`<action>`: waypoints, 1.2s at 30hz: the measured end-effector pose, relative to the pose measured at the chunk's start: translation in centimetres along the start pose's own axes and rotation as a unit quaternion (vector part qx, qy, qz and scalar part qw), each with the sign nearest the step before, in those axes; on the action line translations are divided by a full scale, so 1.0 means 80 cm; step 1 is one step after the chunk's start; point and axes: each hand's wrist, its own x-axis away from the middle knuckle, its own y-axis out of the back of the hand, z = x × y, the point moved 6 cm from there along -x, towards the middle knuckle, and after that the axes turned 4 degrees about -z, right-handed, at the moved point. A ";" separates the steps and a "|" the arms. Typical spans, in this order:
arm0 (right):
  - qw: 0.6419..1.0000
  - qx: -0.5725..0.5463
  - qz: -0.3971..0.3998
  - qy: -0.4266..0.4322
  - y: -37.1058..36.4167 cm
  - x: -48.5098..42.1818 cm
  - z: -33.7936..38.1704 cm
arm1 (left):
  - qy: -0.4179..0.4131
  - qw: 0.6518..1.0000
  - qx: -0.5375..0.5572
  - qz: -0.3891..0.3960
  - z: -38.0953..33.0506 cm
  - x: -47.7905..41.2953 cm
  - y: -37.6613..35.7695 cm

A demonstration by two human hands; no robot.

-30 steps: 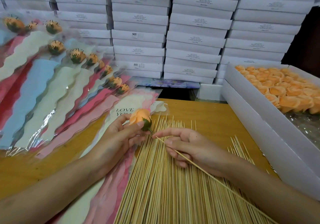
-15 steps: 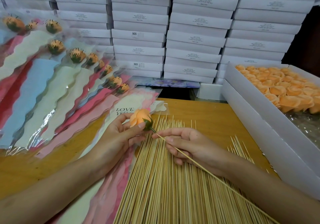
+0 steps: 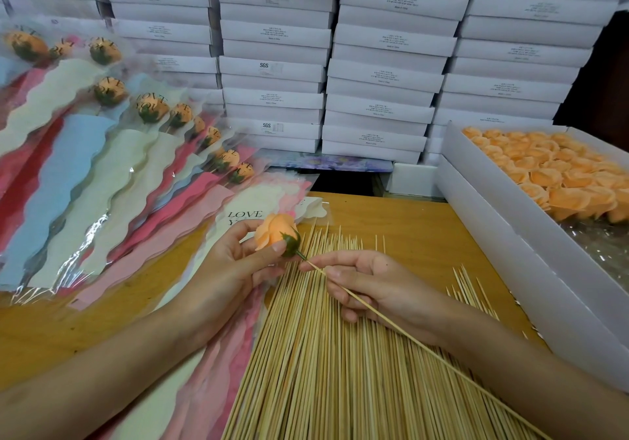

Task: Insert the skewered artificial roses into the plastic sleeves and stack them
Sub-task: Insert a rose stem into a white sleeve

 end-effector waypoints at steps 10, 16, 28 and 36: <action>1.000 0.003 0.004 -0.007 0.000 0.001 0.001 | -0.006 1.000 -0.011 0.017 -0.001 0.000 -0.002; 1.000 0.005 0.008 -0.006 -0.001 0.001 0.001 | -0.001 1.000 -0.010 0.009 0.000 -0.001 -0.002; 0.999 -0.043 0.025 -0.023 0.004 -0.003 -0.007 | 0.013 1.000 -0.001 0.018 0.000 -0.001 -0.006; 0.997 -0.075 0.017 -0.027 0.002 -0.001 -0.005 | 0.019 0.999 -0.013 0.041 -0.002 0.001 -0.013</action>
